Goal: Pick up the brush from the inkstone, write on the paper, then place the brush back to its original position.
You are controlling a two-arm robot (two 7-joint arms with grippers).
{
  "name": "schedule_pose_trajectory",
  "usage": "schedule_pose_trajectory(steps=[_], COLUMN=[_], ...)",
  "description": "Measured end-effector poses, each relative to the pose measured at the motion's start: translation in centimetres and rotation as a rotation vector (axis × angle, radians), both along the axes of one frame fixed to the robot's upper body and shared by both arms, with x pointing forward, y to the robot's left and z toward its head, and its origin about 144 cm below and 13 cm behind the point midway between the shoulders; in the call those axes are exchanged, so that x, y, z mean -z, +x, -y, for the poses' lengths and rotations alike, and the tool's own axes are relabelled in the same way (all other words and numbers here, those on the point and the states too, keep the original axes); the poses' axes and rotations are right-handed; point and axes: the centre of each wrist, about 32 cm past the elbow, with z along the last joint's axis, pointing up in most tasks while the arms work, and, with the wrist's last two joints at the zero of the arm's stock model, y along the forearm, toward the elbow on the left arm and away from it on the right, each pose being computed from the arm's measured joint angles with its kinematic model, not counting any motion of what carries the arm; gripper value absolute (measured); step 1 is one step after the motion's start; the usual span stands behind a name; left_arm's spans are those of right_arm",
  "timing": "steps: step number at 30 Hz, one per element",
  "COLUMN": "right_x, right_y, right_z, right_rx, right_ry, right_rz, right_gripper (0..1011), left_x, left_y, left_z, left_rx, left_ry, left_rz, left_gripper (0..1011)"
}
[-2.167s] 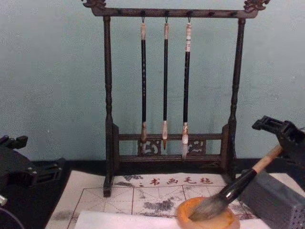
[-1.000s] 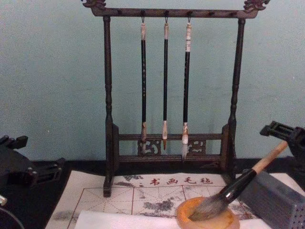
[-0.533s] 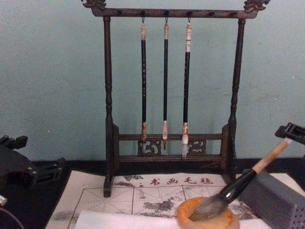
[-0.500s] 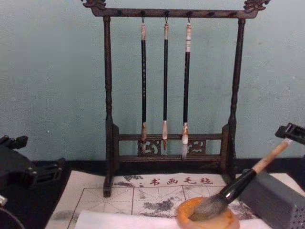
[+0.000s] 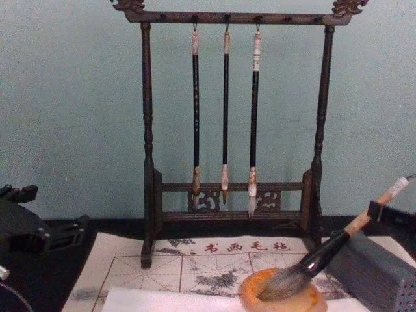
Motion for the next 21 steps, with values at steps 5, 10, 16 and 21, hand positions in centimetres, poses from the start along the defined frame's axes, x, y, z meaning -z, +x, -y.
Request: schedule_pose_trajectory(steps=[5,10,16,21], right_x=[0.35,0.64,0.70,0.68], right_y=[-0.11,-0.16,-0.14,-0.13], right_z=[-0.12,-0.32,-0.37,-0.34], right_rx=[-0.025,-0.044,-0.048,-0.046], right_ry=[-0.131,-0.231,-0.259,-0.255], right_rz=[0.045,0.072,0.081,0.079], right_gripper=[1002,1002,1002,1002], left_x=[0.00,0.00,0.00,0.00], left_y=[0.00,0.00,0.00,0.00], left_z=[0.00,0.00,0.00,0.00], left_rx=[0.000,0.000,0.000,0.000], left_ry=[0.000,0.000,0.000,0.000], left_rz=[0.000,0.000,0.000,0.000], left_gripper=[1001,1001,1001,1001])
